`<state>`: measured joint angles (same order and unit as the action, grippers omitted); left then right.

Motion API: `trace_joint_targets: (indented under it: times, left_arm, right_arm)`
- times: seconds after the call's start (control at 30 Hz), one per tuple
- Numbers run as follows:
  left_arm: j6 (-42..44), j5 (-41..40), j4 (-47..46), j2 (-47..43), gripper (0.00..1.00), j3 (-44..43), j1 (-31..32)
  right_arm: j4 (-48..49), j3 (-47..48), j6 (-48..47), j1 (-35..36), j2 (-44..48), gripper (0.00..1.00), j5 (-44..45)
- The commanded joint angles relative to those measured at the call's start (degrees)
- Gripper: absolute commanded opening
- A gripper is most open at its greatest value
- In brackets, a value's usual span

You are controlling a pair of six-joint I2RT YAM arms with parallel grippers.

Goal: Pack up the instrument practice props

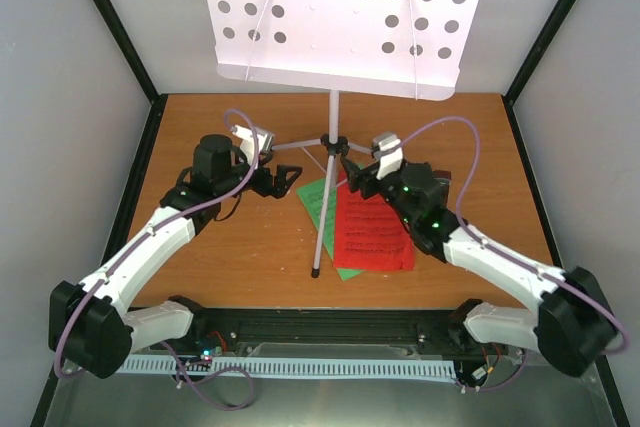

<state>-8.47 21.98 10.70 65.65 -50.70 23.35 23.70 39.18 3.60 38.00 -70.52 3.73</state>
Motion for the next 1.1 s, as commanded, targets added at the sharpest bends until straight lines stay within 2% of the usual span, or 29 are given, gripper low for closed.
trace_joint_targets:
  times: [0.0,0.1,0.2,0.4,0.63,0.83,0.93,1.07]
  left_arm:
    - [-4.4,5.4,-4.5,-1.5,1.00,0.1,0.0]
    - [-9.1,9.5,-7.3,-1.6,0.99,1.5,0.1]
    - [-12.8,12.6,-10.9,-0.8,0.99,3.9,0.3]
    - [-15.2,14.5,-12.3,4.3,0.96,4.9,4.9]
    - [-17.9,15.0,-15.2,7.1,0.96,4.4,6.5]
    - [-17.0,18.2,-16.2,11.4,0.95,3.0,6.6]
    - [-15.3,19.2,-15.7,13.5,0.90,1.8,6.7]
    - [-14.4,21.4,-16.7,16.0,0.78,1.0,6.8]
  right_arm:
    - [-1.3,-1.4,0.1,-0.5,9.6,0.88,0.1]
    - [-1.5,-4.3,5.2,-3.3,14.8,0.96,-2.4]
    - [0.0,-6.1,9.7,-9.1,17.4,0.99,-11.3]
    - [6.3,-1.8,16.3,-19.1,9.1,0.97,-30.2]
    - [13.7,5.7,19.2,-19.4,-5.3,0.89,-36.8]
    - [19.7,11.6,20.0,-18.4,-12.1,0.85,-40.1]
    - [20.7,15.7,19.8,-17.6,-14.2,0.84,-43.9]
    - [24.5,18.5,21.1,-16.5,-16.2,0.81,-46.0]
